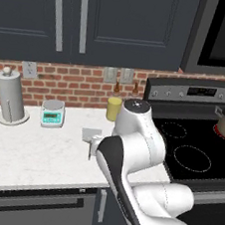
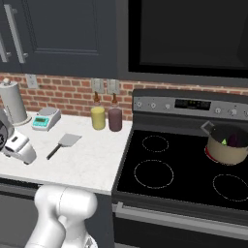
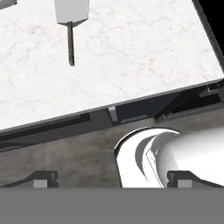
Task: Put the lemon wedge and eggplant in the pot. Retrieve the spatula and lightly stir the vegetables in the pot.
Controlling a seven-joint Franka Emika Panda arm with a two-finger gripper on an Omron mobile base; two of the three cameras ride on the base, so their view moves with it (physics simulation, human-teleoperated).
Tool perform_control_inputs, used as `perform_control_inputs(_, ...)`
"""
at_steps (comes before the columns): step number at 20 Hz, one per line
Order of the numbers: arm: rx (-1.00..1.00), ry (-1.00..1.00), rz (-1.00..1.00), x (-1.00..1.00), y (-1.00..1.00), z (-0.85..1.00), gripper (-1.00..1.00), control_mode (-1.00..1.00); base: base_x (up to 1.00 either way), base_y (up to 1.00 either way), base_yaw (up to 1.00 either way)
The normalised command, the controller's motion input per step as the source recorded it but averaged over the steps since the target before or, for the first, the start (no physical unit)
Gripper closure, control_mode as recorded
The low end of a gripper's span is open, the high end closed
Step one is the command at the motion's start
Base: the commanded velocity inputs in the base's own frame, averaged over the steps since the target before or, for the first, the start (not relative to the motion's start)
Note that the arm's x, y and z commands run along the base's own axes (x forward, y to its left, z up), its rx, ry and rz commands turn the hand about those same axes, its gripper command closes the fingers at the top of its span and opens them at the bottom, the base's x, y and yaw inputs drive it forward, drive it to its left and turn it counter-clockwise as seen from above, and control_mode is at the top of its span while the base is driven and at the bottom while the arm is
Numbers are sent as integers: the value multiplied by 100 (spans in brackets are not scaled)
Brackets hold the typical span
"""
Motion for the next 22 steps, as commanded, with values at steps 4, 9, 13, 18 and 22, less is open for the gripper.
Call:
perform_control_inputs(4,0,-6,-2,39,77,-30,-100,-100,0,0,0)
perform_control_inputs(9,0,-7,-4,52,46,-30,-100,-100,0,0,0)
perform_control_inputs(13,0,0,-6,56,28,-27,-100,-100,0,0,0)
perform_control_inputs(18,0,0,-9,57,7,-27,-100,-100,0,0,0)
perform_control_inputs(22,0,0,-8,43,0,-34,-100,-100,0,0,0)
